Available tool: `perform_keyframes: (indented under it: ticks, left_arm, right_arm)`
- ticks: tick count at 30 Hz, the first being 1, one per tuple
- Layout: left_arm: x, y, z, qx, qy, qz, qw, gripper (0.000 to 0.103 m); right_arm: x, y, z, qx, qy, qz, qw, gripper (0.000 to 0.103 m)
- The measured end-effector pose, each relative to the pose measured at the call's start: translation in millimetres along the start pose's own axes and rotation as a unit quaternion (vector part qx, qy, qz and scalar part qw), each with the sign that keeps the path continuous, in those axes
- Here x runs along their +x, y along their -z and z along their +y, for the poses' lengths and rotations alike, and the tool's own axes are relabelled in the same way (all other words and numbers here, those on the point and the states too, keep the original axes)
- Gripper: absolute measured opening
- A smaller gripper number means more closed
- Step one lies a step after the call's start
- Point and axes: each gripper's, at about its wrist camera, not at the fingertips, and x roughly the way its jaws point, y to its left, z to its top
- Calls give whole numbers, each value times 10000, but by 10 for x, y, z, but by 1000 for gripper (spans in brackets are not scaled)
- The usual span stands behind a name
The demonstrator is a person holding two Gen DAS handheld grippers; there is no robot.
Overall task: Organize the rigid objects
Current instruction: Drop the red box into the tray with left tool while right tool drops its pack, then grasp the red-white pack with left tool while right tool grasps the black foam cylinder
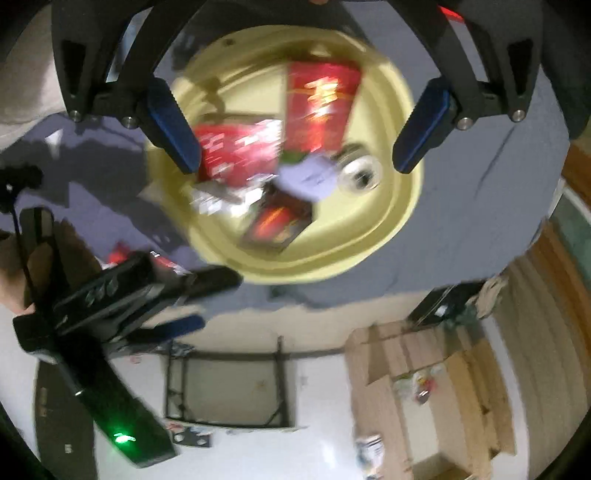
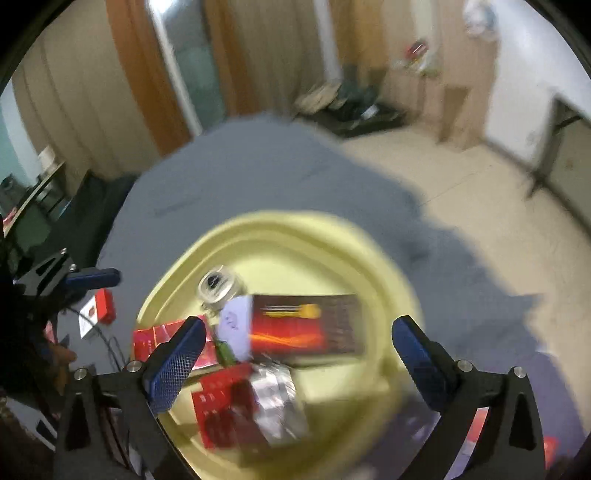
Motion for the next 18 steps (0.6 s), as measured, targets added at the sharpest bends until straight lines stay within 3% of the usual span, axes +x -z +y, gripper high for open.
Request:
perform_keyframes:
  ticks: [4, 7, 10, 13, 16, 18]
  left_arm:
    - [-26, -265, -480, 306, 487, -69, 9983, 103]
    - [231, -469, -1001, 809, 785, 141, 9935, 103]
    - [603, -687, -1577, 1143, 988, 393, 9877, 103]
    - [879, -855, -2003, 1414, 1288, 517, 9802, 103]
    - [1165, -973, -2461, 2170, 1359, 779, 9635, 103]
    - [1359, -1035, -2654, 2632, 1107, 931, 9538, 103]
  right_arm:
    - [-904, 276, -464, 259, 985, -416, 9939, 103]
    - [-1464, 764, -956, 384, 2104, -494, 9756, 103]
    - [-1670, 1271, -1433, 930, 2691, -412, 9577, 103]
    - [-1664, 1602, -1749, 1496, 2659, -348, 9517, 103]
    - [-1590, 1732, -1917, 1764, 2502, -418, 9511, 103]
    - [-1513, 1704, -1943, 1725, 2461, -452, 9527, 103]
